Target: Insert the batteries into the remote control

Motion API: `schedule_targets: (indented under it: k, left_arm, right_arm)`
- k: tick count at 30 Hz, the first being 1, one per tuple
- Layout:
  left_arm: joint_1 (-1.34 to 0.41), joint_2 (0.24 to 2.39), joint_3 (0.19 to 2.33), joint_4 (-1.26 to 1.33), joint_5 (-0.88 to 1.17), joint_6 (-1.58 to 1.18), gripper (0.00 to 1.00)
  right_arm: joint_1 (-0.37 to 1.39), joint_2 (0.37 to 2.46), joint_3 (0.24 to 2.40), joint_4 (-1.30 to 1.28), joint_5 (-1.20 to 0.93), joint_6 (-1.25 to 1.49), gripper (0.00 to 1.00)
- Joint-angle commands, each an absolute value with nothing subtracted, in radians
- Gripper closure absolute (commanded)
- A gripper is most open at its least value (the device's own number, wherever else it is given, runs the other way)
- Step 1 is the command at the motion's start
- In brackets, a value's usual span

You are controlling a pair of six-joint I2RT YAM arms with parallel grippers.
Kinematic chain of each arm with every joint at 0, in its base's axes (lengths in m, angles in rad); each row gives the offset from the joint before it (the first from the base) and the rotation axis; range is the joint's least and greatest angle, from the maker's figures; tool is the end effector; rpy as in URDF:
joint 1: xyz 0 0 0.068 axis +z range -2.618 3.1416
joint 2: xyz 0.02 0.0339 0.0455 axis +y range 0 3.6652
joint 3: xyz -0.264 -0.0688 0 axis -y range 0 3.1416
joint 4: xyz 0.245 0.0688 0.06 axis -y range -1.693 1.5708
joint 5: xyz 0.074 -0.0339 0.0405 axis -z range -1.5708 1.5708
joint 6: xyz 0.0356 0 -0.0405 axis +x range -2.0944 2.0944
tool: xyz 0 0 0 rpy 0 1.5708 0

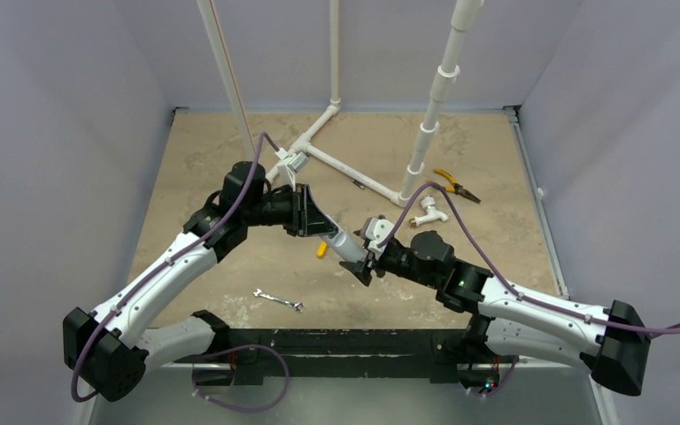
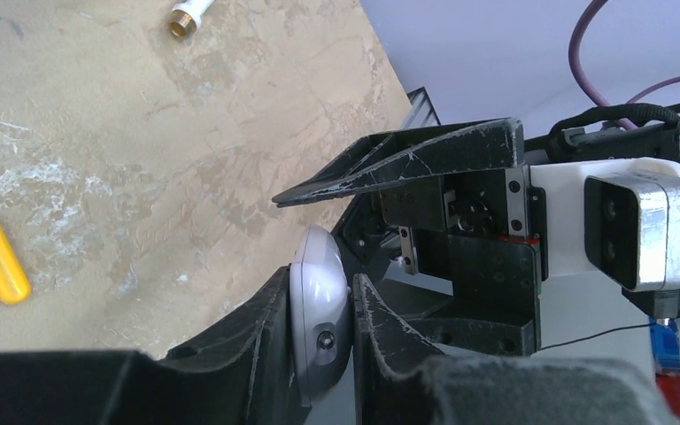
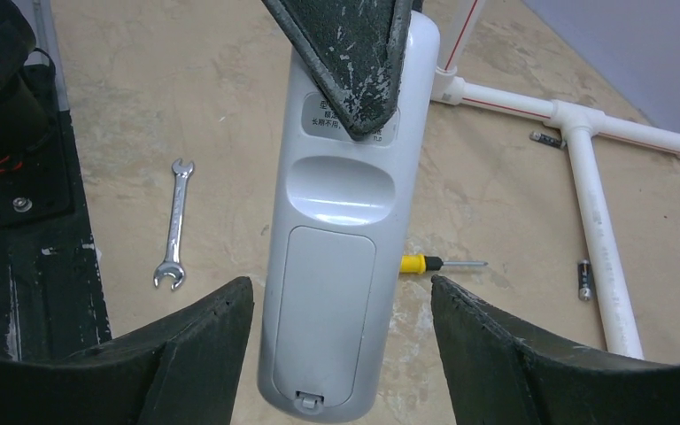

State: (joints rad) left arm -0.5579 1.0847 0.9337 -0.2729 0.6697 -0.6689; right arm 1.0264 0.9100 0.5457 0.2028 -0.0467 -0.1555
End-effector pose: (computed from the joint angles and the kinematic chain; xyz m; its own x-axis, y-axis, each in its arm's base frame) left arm 0.1926 -0.1462 0.3275 -0.8288 -0.0559 -0.5567 0.4858 0.4218 -0.7655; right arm 0.1107 0.1860 0.2731 0.0538 -0.2099 -0.9762 -0.8807 0.4509 -0.1454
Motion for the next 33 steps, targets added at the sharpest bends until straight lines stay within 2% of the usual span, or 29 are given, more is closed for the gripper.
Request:
schedule_targets:
  k: [1,5,8,11,13,15,16,21,23,27,33]
  left_arm:
    - [-0.562,1.059,0.948,-0.232,0.715,-0.66,1.0]
    - [-0.562,1.058,0.946,-0.201,0.728,-0.689,1.0]
    - [-0.563,1.058,0.942,-0.183,0.735,-0.713,1.0]
    - [-0.562,1.06,0.934,-0.149,0.747,-0.741,1.0]
    - [-0.562,1.062,0.929,-0.133,0.744,-0.758,1.0]
    - [-0.561,1.059,0.921,-0.116,0.73,-0.777,0.99]
    - [-0.562,1.057,0.913,-0.101,0.722,-0.792,0.94]
    - [-0.563,1.042,0.851,0.067,0.682,-0.89,0.65]
    - [-0.565,1.038,0.844,0.093,0.652,-0.908,0.57]
    - [-0.57,1.026,0.847,0.097,0.607,-0.908,0.51]
    - [-0.574,1.018,0.848,0.096,0.586,-0.905,0.53]
  right_arm:
    - [1.023,0.922,0.557,0.246,-0.069,-0.139,0.31]
    - [1.023,0.935,0.553,0.247,-0.063,-0.139,0.39]
    - [1.023,0.943,0.554,0.244,-0.064,-0.141,0.42]
    - [1.023,0.948,0.556,0.249,-0.062,-0.138,0.51]
    - [1.023,0.948,0.556,0.254,-0.059,-0.129,0.63]
    - [1.023,0.947,0.56,0.266,-0.04,-0.107,0.93]
    - [1.023,0.946,0.559,0.277,-0.024,-0.089,0.99]
    - [1.023,0.948,0.561,0.321,-0.015,-0.01,1.0]
    - [1.024,0.954,0.574,0.318,-0.008,0.05,1.0]
    - [1.023,0.961,0.586,0.334,-0.003,0.104,1.0]
    - [1.023,0.977,0.595,0.353,0.013,0.132,1.0]
